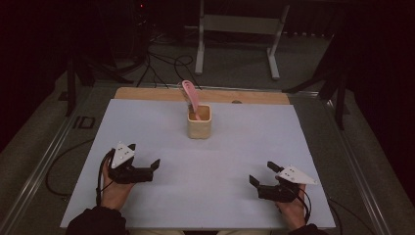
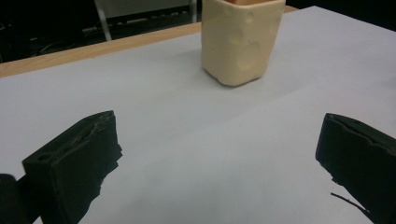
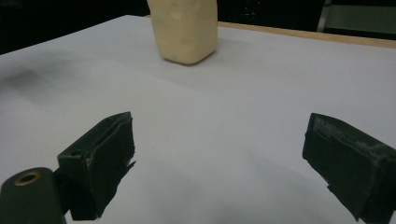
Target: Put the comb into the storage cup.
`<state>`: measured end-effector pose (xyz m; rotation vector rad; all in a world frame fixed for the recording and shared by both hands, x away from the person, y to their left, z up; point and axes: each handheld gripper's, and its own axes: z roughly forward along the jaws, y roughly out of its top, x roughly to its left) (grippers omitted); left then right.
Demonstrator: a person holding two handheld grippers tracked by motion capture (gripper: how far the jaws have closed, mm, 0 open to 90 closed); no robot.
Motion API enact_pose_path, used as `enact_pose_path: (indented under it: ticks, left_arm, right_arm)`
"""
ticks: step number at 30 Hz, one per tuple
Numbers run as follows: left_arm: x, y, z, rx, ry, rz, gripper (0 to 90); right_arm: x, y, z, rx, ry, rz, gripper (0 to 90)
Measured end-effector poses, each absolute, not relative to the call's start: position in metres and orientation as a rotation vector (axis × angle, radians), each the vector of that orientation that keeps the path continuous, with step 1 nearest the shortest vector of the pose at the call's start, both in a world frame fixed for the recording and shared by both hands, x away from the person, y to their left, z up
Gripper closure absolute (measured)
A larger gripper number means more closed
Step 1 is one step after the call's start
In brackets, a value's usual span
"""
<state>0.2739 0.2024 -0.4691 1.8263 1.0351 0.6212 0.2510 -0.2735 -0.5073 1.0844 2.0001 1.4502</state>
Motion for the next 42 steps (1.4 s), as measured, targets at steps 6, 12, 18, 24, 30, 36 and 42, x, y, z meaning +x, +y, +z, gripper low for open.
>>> enact_pose_path:
  ticks: [6,12,18,24,30,36,42]
  left_arm:
    - [0.262,0.206,-0.481,1.814,1.029,0.648,0.1]
    - [0.255,0.213,-0.486,1.809,1.032,0.655,0.1]
    - [0.248,0.222,-0.491,1.795,1.042,0.664,0.1]
    - [0.244,0.230,-0.495,1.760,1.067,0.677,0.1]
    - [0.241,0.238,-0.494,1.741,1.077,0.713,0.1]
    - [0.239,0.243,-0.494,1.724,1.088,0.722,0.1]
    - [0.238,0.242,-0.494,1.740,1.082,0.740,0.1]
  right_arm:
    - [0.251,-0.273,-0.507,1.079,2.000,1.449,8.8]
    - [0.250,-0.274,-0.506,1.083,1.993,1.456,8.8]
    - [0.250,-0.274,-0.505,1.081,1.991,1.456,8.8]
    - [0.249,-0.276,-0.503,1.082,1.978,1.465,8.8]
    - [0.249,-0.275,-0.503,1.086,1.981,1.466,8.8]
    - [0.251,-0.275,-0.504,1.082,1.985,1.462,8.8]
    - [0.252,-0.274,-0.504,1.082,1.988,1.459,8.8]
